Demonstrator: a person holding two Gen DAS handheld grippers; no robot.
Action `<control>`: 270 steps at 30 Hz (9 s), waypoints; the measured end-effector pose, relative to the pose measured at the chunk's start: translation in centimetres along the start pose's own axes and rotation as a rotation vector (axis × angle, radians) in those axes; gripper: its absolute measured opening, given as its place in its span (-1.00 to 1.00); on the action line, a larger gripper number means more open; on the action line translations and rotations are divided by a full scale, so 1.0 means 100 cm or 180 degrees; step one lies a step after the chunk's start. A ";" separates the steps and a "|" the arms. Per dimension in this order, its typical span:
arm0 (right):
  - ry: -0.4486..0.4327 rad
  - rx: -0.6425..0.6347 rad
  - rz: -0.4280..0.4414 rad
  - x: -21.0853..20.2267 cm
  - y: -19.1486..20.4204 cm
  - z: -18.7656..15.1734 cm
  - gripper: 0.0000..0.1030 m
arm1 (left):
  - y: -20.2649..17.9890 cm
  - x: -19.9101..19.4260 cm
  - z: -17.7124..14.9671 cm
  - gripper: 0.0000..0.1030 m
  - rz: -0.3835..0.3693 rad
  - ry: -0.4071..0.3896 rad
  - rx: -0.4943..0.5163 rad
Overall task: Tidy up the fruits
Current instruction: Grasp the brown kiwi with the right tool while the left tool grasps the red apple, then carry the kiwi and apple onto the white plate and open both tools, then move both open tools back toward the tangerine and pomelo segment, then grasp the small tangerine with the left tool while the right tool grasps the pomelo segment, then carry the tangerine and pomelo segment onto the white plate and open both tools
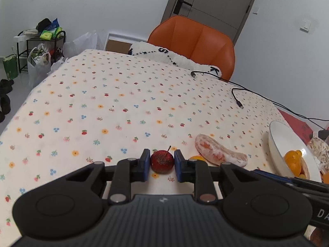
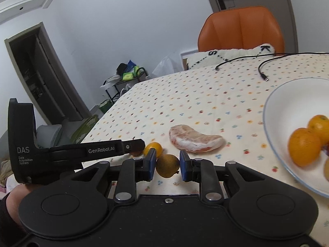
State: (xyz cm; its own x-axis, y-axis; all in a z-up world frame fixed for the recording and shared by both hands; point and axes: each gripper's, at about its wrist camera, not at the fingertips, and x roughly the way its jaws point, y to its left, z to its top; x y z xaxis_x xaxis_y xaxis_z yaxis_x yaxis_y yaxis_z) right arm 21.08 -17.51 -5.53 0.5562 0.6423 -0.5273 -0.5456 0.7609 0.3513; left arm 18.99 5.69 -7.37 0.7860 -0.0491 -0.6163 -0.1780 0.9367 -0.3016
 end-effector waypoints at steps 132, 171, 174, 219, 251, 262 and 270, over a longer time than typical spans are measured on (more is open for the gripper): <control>-0.0684 0.0114 -0.0383 -0.091 -0.037 0.002 0.44 | -0.038 -0.069 -0.030 0.62 -0.0147 -0.0284 0.0011; -0.0299 -0.0043 -0.0218 -0.022 -0.014 0.008 0.44 | -0.020 -0.032 -0.017 0.18 -0.0186 -0.0233 0.0065; -0.0267 -0.0069 -0.0211 -0.016 -0.014 0.008 0.44 | -0.020 -0.025 -0.016 0.08 -0.0199 -0.0191 0.0065; 0.0219 -0.0419 -0.0551 0.076 0.009 0.022 0.73 | 0.043 -0.027 0.008 -0.57 -0.0101 -0.0406 -0.0440; -0.0099 -0.0589 -0.0437 0.028 0.017 0.032 0.64 | 0.025 -0.044 0.003 -0.57 -0.0009 -0.0422 -0.0299; -0.0408 -0.0398 -0.0506 -0.023 -0.009 0.033 0.64 | -0.024 -0.051 0.003 -0.57 -0.0188 -0.0473 -0.0053; -0.0560 -0.0294 -0.0583 -0.053 -0.035 0.032 0.64 | -0.060 -0.053 -0.002 -0.57 -0.0287 -0.0487 0.0090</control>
State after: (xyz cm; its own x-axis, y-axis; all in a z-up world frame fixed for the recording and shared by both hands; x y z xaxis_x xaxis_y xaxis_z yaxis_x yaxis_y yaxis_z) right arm 22.02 -23.24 -1.50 0.7469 0.5071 -0.4300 -0.4763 0.8593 0.1861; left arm 15.77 0.28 -2.46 0.8794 -0.0819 -0.4690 -0.0877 0.9404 -0.3287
